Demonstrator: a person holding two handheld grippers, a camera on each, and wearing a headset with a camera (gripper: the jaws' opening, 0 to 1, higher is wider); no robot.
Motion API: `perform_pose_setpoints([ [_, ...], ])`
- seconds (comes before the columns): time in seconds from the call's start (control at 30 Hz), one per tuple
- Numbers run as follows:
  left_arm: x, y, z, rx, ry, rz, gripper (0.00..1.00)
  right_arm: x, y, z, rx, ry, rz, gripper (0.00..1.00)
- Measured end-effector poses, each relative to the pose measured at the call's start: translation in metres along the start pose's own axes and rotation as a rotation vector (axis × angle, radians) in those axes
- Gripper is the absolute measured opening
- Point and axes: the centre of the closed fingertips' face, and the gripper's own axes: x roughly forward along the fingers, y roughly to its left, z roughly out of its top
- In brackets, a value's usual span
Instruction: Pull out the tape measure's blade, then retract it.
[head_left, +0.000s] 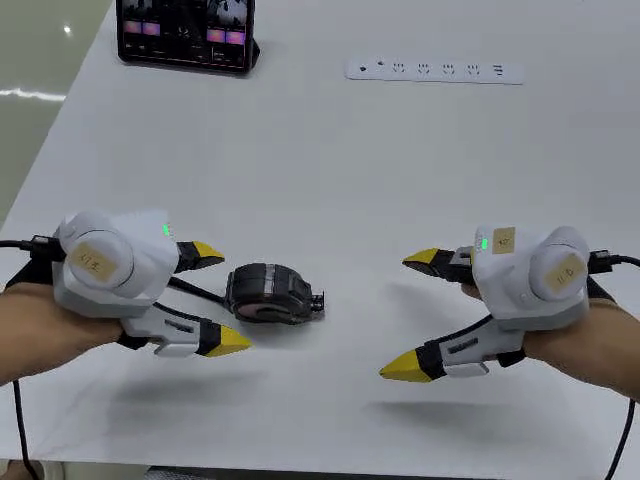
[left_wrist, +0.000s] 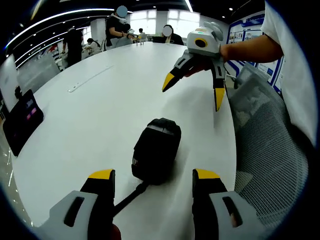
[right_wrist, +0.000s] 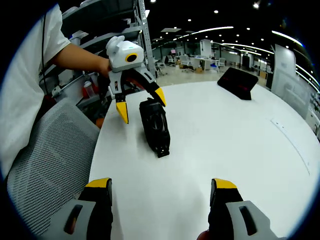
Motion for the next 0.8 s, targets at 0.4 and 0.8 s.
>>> perform_pose_setpoints([
  [0.4,0.012,0.003,0.001,0.019,0.023,-0.027,0.48,0.016,-0.001,0.005,-0.002,-0.002,0.035,0.75],
  [0.8,0.017,0.004,-0.001,0.034,0.04,-0.033,0.36,0.03,-0.003,0.01,0.002,-0.014,0.054,0.72],
])
